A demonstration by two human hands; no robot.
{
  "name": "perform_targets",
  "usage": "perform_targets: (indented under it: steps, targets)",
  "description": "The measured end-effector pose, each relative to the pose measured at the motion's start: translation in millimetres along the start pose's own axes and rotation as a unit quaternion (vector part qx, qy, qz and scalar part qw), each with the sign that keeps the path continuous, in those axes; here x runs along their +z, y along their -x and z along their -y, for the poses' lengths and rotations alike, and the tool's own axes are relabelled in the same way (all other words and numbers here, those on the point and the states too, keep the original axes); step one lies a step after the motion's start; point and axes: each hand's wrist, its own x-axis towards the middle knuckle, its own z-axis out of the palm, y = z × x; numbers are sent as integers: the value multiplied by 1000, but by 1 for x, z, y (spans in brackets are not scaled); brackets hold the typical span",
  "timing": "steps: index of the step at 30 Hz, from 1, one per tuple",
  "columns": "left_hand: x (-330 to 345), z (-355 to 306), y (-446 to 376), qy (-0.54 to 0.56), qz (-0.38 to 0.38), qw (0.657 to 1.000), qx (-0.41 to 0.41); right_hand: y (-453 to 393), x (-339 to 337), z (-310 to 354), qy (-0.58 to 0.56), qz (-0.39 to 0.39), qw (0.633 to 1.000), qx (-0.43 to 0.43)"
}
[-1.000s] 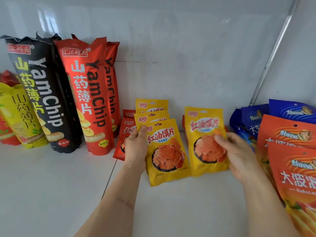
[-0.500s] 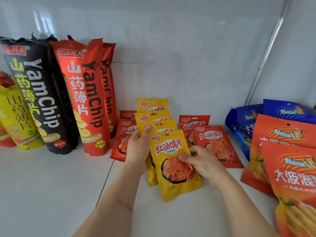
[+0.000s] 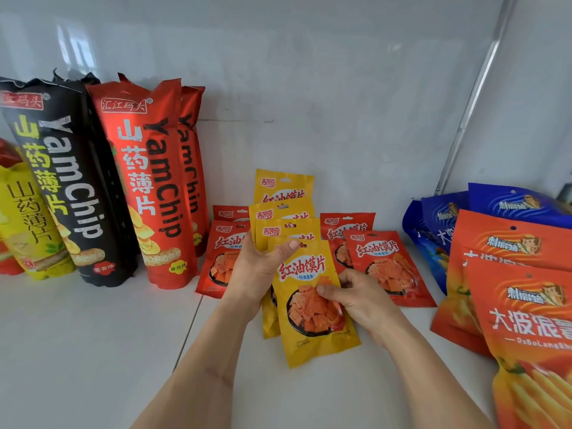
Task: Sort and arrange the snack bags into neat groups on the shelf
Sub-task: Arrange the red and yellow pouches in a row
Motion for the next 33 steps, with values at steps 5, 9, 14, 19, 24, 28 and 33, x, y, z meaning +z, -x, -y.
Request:
perform_targets:
  steps: [5, 9, 14, 19, 24, 28, 33]
  targets:
    - [2, 3, -6, -30, -68, 997, -24, 7, -2, 3, 19, -25, 999, -22]
    - [9, -8, -14, 5, -38, 995, -89, 9, 1, 3, -43, -25, 997, -59]
    - [13, -6, -26, -32, -27, 988, -149, 6, 6, -2, -41, -49, 996, -62]
    - [11, 7, -32, -52, -53, 983, -170, 0, 16, -4, 43, -107, 991, -67]
    - [9, 11, -39, -76, -102, 980, -154, -6, 30, -4, 121, -149, 981, -34]
    - [7, 14, -47, -115, -109, 975, -155, -15, 36, -6, 147, -153, 977, -9]
    - [0, 23, -67, -183, -96, 965, -159, -20, 38, -6, 152, -161, 975, 3]
